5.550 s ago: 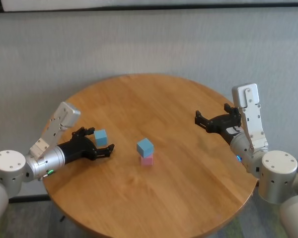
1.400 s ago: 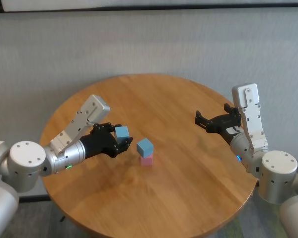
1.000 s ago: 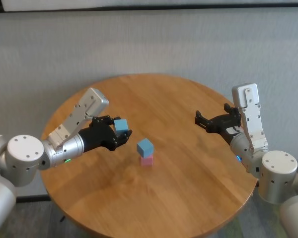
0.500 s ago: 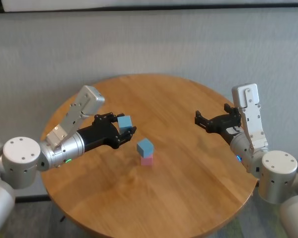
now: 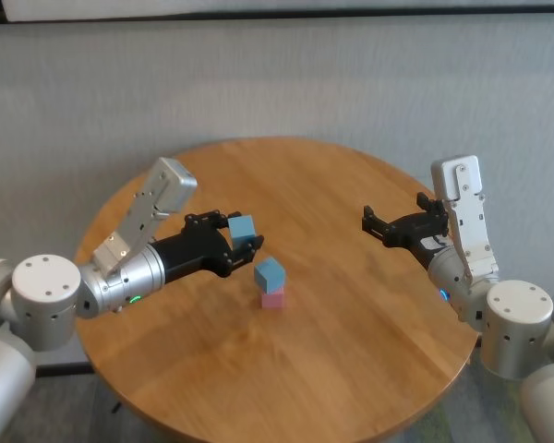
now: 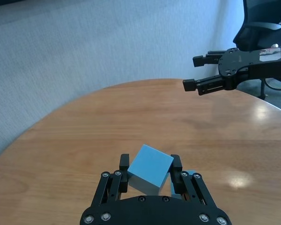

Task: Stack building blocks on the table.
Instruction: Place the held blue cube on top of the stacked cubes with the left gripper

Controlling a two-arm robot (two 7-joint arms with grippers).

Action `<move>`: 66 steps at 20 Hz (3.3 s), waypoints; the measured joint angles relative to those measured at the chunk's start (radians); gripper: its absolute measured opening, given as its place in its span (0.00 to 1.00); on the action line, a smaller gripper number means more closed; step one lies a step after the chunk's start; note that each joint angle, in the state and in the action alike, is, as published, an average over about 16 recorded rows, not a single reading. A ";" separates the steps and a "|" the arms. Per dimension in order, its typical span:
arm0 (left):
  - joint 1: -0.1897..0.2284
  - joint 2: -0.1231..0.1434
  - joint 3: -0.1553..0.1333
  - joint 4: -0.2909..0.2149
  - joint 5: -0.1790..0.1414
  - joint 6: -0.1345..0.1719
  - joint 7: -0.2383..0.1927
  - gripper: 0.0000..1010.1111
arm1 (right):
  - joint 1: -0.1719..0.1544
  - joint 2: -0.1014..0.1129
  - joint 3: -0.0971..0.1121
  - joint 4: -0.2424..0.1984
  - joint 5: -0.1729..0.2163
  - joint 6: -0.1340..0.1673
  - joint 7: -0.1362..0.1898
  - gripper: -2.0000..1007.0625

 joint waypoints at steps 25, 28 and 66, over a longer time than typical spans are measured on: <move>0.013 0.003 0.056 -0.055 -0.003 0.053 0.019 0.54 | 0.000 0.000 0.000 0.000 0.000 0.000 0.000 0.99; 0.011 -0.001 0.061 -0.050 -0.003 0.052 0.018 0.54 | 0.000 0.000 0.000 0.000 0.000 0.000 0.000 0.99; -0.026 -0.034 0.086 0.039 0.002 0.029 -0.002 0.54 | 0.000 0.000 0.000 0.000 0.000 0.000 0.000 0.99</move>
